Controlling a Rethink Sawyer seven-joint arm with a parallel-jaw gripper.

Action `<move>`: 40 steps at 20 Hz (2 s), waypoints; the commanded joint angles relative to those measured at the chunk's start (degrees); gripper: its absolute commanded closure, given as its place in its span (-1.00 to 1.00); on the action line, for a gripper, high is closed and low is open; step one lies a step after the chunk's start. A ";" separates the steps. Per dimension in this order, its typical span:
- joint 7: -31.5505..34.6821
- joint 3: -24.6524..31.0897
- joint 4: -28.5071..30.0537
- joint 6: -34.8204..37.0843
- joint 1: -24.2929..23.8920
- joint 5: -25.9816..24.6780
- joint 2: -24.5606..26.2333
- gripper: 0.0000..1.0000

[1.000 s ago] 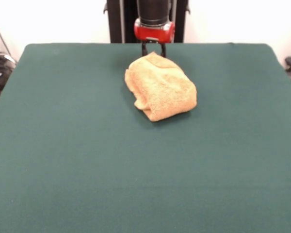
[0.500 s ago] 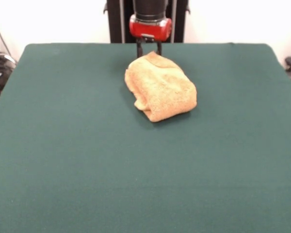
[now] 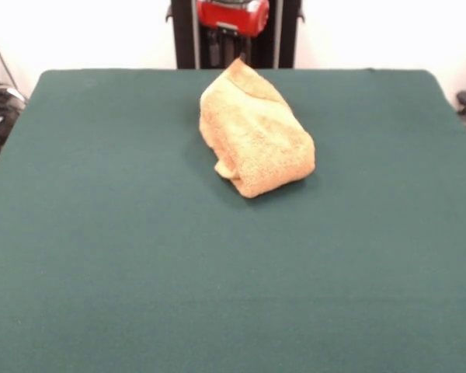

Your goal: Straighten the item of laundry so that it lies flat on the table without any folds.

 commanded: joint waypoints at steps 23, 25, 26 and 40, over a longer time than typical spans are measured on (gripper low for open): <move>6.13 4.30 -4.77 5.39 4.81 5.81 -3.72 -1.00; 6.45 4.77 -6.30 3.33 4.34 5.85 -1.10 -1.00; 7.09 4.55 -6.59 1.52 4.37 5.83 0.35 -1.00; 12.99 3.78 -8.91 -14.27 4.47 8.86 17.47 -1.00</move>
